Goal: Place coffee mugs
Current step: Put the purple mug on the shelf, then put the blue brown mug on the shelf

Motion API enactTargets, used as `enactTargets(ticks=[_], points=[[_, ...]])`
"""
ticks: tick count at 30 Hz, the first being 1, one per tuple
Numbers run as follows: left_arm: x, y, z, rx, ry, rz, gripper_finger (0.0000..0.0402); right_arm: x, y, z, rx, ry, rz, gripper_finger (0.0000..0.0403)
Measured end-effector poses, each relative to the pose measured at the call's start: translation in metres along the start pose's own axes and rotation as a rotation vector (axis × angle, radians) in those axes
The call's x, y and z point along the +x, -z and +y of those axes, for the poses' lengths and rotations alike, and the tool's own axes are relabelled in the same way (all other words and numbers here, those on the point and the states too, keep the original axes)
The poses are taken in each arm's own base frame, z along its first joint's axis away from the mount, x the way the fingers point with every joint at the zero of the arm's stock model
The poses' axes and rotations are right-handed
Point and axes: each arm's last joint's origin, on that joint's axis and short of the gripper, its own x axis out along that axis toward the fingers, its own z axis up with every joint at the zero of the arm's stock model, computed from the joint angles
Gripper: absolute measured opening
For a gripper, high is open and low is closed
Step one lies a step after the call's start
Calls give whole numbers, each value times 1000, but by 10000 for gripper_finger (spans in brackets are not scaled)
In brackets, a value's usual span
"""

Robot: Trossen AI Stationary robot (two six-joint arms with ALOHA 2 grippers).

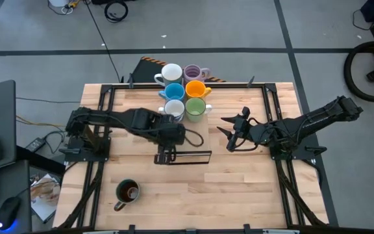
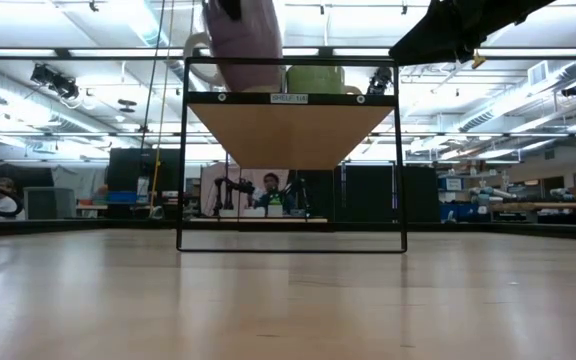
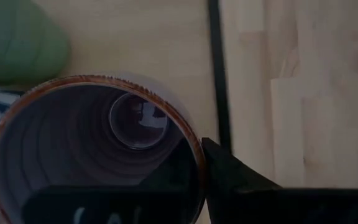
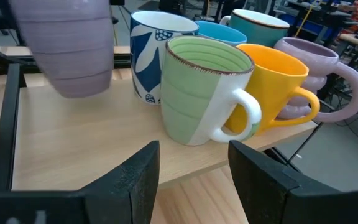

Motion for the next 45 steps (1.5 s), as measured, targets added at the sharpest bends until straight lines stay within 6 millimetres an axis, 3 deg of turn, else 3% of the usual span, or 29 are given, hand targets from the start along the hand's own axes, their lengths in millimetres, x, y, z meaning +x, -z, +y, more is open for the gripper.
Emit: enactTargets(ticks=[7,22,34,39,45], points=[[9,-1,11,-16,61,43,30,0,0,0,0,0,0,197],[17,-2,11,16,71,68,35,-1,0,1,-2,-9,-1,197],[16,-5,9,28,24,40,127,-3,0,3,-5,-20,-3,197],[13,-5,6,40,-4,36,143,-3,0,3,-5,-20,-4,197],[-7,-8,-3,73,-30,-18,150,-3,0,3,-1,-20,-4,197]])
